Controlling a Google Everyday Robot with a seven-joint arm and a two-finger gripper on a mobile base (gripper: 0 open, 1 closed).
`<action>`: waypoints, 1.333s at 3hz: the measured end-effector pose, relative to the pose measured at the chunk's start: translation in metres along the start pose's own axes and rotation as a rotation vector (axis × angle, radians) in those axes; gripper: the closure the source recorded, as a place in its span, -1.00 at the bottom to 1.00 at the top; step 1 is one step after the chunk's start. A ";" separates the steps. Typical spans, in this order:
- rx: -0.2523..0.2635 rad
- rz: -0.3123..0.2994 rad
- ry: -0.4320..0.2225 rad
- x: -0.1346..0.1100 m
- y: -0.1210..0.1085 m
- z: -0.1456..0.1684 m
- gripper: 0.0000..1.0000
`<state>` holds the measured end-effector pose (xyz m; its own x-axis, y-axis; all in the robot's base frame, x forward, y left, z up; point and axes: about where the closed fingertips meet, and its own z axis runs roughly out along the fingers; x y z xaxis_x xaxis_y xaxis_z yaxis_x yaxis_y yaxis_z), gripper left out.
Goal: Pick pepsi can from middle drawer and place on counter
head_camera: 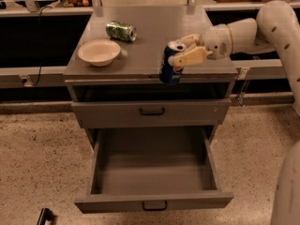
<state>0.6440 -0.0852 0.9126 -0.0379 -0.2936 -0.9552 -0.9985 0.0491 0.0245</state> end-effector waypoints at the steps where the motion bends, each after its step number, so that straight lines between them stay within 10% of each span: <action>1: 0.117 0.013 -0.058 -0.042 -0.044 -0.019 1.00; 2: 0.279 0.012 -0.032 -0.072 -0.080 -0.041 1.00; 4: 0.451 0.178 0.175 -0.028 -0.138 -0.026 0.18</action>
Offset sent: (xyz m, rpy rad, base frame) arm 0.1343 -0.0580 0.1261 -0.0526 -0.1351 -0.4922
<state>0.7820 -0.1084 0.9430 -0.2499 -0.3969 -0.8832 -0.8611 0.5083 0.0152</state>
